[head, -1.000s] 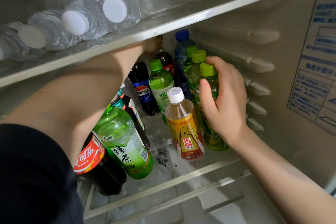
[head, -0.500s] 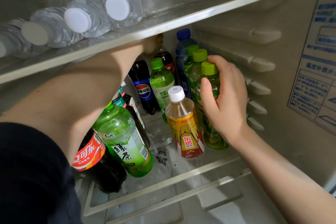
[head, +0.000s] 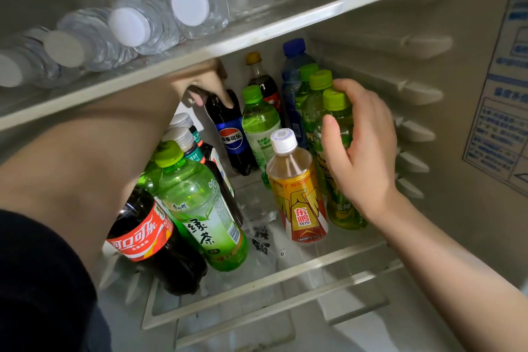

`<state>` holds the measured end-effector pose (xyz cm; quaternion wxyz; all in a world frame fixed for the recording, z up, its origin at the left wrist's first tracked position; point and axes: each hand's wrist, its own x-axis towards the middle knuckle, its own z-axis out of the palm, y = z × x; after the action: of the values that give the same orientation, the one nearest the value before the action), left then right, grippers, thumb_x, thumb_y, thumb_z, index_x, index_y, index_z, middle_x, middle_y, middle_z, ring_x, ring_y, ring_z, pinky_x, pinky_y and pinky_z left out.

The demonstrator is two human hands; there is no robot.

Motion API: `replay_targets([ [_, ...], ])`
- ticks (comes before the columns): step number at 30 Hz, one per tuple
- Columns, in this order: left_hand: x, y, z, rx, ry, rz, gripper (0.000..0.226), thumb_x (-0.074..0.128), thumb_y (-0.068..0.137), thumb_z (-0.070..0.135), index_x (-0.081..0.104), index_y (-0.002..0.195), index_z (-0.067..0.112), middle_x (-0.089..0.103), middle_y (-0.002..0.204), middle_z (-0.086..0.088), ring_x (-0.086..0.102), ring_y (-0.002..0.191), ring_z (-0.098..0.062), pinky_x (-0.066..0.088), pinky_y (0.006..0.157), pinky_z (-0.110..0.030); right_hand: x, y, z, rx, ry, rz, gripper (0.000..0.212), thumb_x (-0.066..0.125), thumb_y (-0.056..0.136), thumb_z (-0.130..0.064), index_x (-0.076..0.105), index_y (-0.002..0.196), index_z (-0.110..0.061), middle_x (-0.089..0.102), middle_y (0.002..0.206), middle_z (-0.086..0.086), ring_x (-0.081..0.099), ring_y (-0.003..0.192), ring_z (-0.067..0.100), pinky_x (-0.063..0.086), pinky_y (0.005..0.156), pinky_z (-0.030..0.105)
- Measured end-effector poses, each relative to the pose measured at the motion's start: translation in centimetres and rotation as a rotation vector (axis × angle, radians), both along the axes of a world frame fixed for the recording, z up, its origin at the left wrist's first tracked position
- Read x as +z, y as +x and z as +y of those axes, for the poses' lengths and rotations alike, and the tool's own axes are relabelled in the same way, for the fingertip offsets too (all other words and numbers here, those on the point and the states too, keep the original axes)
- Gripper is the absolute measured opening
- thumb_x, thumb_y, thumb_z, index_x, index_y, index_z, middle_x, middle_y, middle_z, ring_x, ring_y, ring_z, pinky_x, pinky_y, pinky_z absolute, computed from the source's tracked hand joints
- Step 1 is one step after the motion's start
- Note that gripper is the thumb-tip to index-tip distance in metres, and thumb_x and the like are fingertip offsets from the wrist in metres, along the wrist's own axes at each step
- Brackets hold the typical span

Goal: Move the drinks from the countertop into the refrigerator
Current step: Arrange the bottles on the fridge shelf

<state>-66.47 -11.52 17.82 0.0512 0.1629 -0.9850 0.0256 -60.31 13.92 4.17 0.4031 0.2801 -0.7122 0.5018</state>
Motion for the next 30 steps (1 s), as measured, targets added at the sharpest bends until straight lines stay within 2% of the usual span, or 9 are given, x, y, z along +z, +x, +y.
replay_targets([
  [4,-0.2,0.3,-0.4,-0.033,0.021,-0.003,0.040,0.085,0.067,0.022,0.057,0.096,0.025,0.066,0.097,-0.006,0.064,0.080,-0.024,0.050,0.055,-0.026,0.1,0.0,0.1,0.001,-0.005,-0.005,0.038,0.045,0.092,-0.020,0.050,0.125,-0.004,0.060,0.111,0.007,0.052,0.101,0.017,0.037,0.087,0.027],
  [8,-0.1,-0.3,-0.2,-0.109,0.053,0.008,0.051,0.087,0.063,0.020,0.052,0.099,0.019,0.055,0.088,-0.003,0.051,0.061,-0.015,0.038,0.037,-0.013,0.1,0.0,0.0,0.002,0.001,-0.003,0.037,0.046,0.092,-0.019,0.050,0.125,-0.004,0.060,0.110,0.008,0.052,0.101,0.018,0.037,0.087,0.028],
  [10,-0.2,-0.5,-0.2,-0.132,0.070,0.004,0.054,0.088,0.061,0.017,0.049,0.100,0.016,0.049,0.093,-0.005,0.043,0.056,-0.011,0.034,0.032,-0.009,0.0,0.0,0.0,-0.001,0.002,0.000,0.037,0.045,0.092,-0.020,0.050,0.125,-0.004,0.060,0.110,0.008,0.052,0.101,0.017,0.036,0.086,0.027],
  [13,-0.3,-0.8,-0.9,-0.090,0.114,-0.001,0.053,0.086,0.065,0.017,0.049,0.103,0.013,0.053,0.085,-0.008,0.045,0.047,-0.014,0.033,0.029,-0.012,0.0,-0.1,0.0,-0.005,-0.001,0.000,0.038,0.044,0.092,-0.021,0.050,0.125,-0.004,0.060,0.109,0.007,0.052,0.100,0.017,0.036,0.086,0.026],
  [16,-0.4,-1.2,-1.6,-0.018,0.109,-0.038,0.049,0.081,0.073,0.025,0.050,0.108,0.008,0.059,0.075,-0.014,0.048,0.044,-0.017,0.039,0.035,-0.018,0.0,-0.1,0.0,-0.003,-0.005,0.003,0.038,0.044,0.092,-0.022,0.051,0.125,-0.004,0.060,0.108,0.007,0.052,0.099,0.016,0.036,0.085,0.026],
  [19,-0.4,-1.7,-1.3,-0.010,0.099,-0.065,0.042,0.078,0.076,0.028,0.051,0.100,0.008,0.060,0.080,-0.019,0.048,0.046,-0.017,0.040,0.042,-0.022,0.0,-0.1,0.0,-0.003,-0.006,0.004,0.038,0.044,0.092,-0.023,0.051,0.125,-0.004,0.060,0.108,0.008,0.052,0.100,0.017,0.037,0.086,0.027],
  [22,-0.4,-1.9,-1.2,-0.033,0.051,-0.015,0.046,0.082,0.070,0.029,0.056,0.099,0.005,0.060,0.066,-0.017,0.047,0.042,-0.018,0.039,0.046,-0.023,0.0,-0.1,0.0,-0.001,-0.008,0.006,0.038,0.043,0.092,-0.023,0.051,0.125,-0.004,0.060,0.109,0.008,0.052,0.100,0.018,0.038,0.086,0.029],
  [26,-0.6,-2.1,-1.0,-0.059,0.044,0.005,0.044,0.084,0.068,0.026,0.047,0.088,0.015,0.058,0.068,-0.014,0.048,0.029,-0.012,0.038,0.046,-0.024,0.0,-0.1,0.0,-0.002,-0.003,0.001,0.038,0.043,0.092,-0.022,0.051,0.125,-0.004,0.060,0.110,0.008,0.053,0.101,0.019,0.039,0.087,0.030],
  [30,-0.6,-1.7,-0.9,-0.075,0.042,0.003,0.042,0.083,0.066,0.031,0.044,0.068,0.016,0.052,0.043,-0.005,0.041,0.034,-0.014,0.032,0.043,-0.022,0.0,-0.1,-0.1,-0.010,-0.009,0.004,0.038,0.044,0.092,-0.022,0.051,0.124,-0.004,0.060,0.109,0.008,0.052,0.100,0.017,0.037,0.086,0.028],
])
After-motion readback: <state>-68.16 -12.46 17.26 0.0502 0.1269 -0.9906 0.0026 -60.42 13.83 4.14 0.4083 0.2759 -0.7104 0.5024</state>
